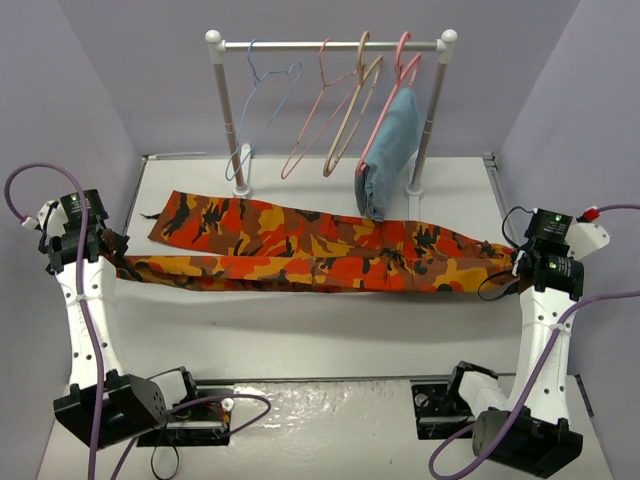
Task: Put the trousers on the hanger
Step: Fold the trousers
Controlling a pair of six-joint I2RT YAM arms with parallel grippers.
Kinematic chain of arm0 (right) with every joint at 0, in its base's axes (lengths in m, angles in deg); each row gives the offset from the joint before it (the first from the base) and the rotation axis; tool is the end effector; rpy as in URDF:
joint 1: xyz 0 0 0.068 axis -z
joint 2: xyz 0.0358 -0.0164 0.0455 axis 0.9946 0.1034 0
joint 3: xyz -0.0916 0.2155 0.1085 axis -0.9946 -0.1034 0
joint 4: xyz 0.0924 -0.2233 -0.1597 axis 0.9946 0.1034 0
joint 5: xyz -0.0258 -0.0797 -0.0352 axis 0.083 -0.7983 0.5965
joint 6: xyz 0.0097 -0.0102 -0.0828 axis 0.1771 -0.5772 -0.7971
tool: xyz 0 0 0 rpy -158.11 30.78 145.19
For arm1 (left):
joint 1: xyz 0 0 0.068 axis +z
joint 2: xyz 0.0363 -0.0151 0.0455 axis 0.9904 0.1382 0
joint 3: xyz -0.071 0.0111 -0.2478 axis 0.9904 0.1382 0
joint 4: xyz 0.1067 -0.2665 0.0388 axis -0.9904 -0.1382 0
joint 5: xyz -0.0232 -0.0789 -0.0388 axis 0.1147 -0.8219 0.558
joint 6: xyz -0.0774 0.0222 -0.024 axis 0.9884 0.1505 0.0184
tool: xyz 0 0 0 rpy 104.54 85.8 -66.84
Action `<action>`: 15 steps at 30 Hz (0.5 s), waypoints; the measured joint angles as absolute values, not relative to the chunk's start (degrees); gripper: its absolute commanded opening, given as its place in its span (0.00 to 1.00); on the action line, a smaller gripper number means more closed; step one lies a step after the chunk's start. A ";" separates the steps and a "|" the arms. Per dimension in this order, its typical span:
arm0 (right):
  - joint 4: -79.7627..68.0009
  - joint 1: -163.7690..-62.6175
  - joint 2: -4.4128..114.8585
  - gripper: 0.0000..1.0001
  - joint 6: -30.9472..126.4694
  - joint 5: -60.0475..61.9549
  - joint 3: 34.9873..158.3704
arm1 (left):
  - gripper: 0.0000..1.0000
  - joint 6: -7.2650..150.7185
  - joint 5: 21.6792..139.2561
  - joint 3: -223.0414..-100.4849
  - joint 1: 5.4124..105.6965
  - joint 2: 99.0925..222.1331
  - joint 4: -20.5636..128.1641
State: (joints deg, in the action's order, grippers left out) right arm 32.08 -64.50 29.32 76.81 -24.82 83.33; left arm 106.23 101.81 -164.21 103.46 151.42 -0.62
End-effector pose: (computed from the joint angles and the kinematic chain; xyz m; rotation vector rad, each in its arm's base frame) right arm 0.2431 -0.1107 0.3362 1.1350 1.7595 -0.1636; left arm 0.2619 0.1206 0.3396 -1.3770 1.8584 0.0487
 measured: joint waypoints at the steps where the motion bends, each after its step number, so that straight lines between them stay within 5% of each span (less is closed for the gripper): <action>1: 32.21 -64.72 29.36 0.00 76.66 -25.21 83.35 | 0.00 106.19 103.14 -164.12 103.00 151.41 -0.94; 15: 31.24 -67.19 32.45 0.00 75.30 -27.47 82.76 | 0.00 106.46 112.82 -169.02 97.23 146.83 -9.98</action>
